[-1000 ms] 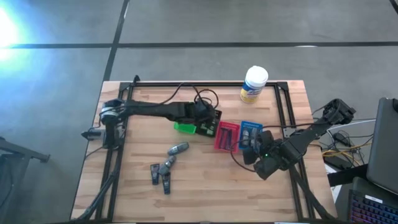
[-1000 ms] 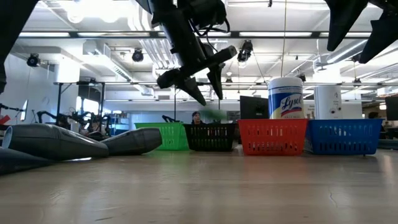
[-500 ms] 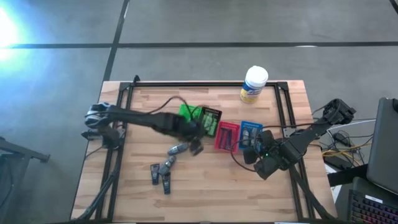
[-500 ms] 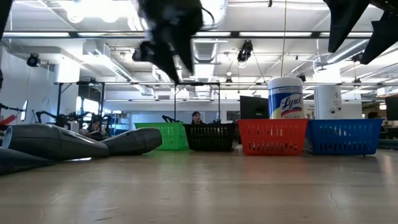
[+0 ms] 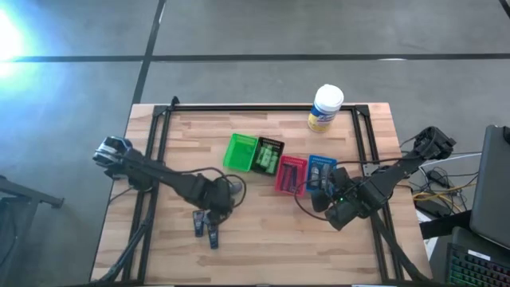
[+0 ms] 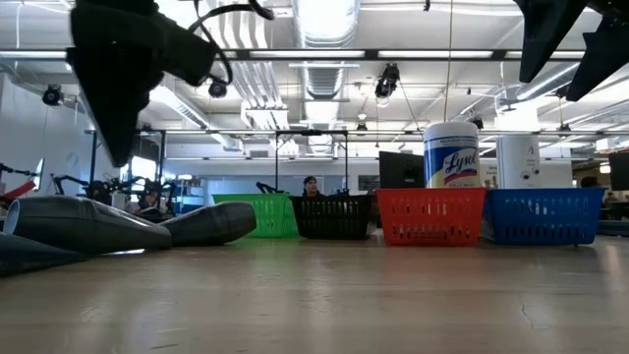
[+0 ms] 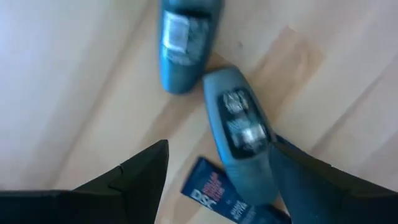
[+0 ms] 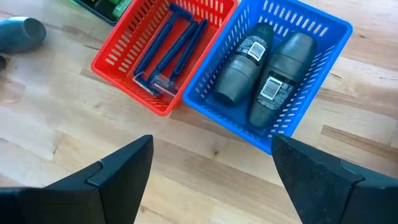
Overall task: Pick & Place Travel size toiletries
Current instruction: Put the deodorant into the blue bin
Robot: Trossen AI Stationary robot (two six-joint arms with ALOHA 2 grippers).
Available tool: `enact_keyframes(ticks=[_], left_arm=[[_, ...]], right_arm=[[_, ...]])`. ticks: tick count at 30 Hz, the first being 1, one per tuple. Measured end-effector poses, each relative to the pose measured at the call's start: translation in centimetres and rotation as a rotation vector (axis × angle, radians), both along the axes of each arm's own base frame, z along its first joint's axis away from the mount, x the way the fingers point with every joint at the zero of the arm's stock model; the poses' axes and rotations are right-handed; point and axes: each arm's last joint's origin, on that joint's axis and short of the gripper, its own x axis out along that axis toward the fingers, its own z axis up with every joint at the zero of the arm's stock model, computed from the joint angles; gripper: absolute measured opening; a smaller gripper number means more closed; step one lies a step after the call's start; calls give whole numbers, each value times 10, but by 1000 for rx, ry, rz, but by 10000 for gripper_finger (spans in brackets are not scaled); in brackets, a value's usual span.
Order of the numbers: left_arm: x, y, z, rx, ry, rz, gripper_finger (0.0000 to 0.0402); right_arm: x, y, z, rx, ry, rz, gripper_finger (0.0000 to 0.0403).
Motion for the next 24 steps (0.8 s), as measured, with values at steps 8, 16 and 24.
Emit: enact_keyframes(ticks=[8,16,24], left_arm=[[-6,-10,-8,-41,11,27,280],[-1,-11,-8,-54,-34,10,280],[0,-8,-8,-44,-38,16,280]], right_arm=[[1,1,0,14,-6,2,349],[1,1,0,18,-8,-1,345],[1,1,-3,16,-6,-12,329]])
